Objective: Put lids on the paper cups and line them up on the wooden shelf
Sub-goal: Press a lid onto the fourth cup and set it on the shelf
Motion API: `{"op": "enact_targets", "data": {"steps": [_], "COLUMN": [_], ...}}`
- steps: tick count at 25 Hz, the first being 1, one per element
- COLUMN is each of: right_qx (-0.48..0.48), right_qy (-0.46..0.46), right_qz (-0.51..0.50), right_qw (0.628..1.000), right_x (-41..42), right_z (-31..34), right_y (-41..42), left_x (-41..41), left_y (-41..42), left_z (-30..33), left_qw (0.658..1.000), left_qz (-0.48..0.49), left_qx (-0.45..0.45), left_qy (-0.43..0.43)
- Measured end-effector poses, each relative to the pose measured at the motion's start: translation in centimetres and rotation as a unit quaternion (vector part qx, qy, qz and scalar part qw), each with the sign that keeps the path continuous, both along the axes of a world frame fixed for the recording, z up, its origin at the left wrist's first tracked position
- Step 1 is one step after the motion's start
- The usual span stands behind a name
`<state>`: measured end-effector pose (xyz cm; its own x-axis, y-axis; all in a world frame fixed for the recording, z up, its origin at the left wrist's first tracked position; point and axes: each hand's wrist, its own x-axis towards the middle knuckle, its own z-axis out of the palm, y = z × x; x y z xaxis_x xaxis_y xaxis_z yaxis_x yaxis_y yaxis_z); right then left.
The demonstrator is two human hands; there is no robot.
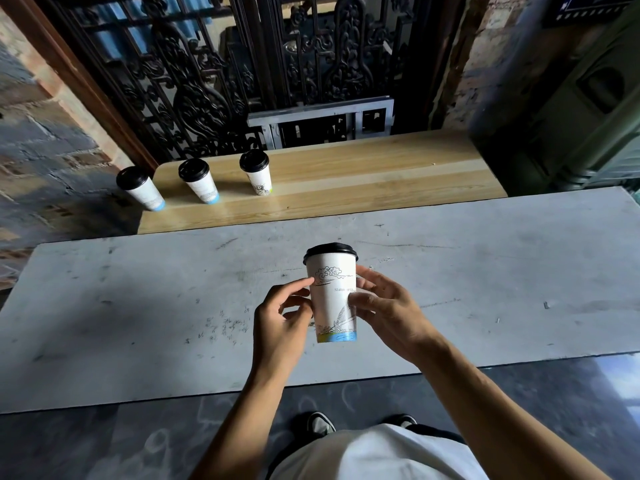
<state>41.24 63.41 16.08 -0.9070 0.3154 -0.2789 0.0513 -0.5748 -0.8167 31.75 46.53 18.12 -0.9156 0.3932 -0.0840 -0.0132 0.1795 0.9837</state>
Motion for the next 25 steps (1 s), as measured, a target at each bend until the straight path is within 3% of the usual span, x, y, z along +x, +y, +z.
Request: {"op": "enact_targets", "data": {"steps": [11,19,25], "right_qx": [-0.027,-0.079,-0.053], "right_qy": [-0.051,-0.008,0.023], "right_qz": [-0.021,-0.049,0.037], "right_qw": [0.998,0.996,0.998], "right_x": [0.07,0.22,0.52], "right_z": [0.09,-0.20,0.43], "right_y": [0.42,0.22,0.20], "left_x": [0.73,0.55,0.34], "left_y": [0.15,-0.02,-0.01], "left_z": [0.28,0.21,0.28], "left_qw": [0.998,1.000,1.000], "left_qz": [-0.007,0.001,-0.015], "left_qx": [0.042,0.009,0.022], "left_qy": [-0.041,-0.028,-0.016]}}
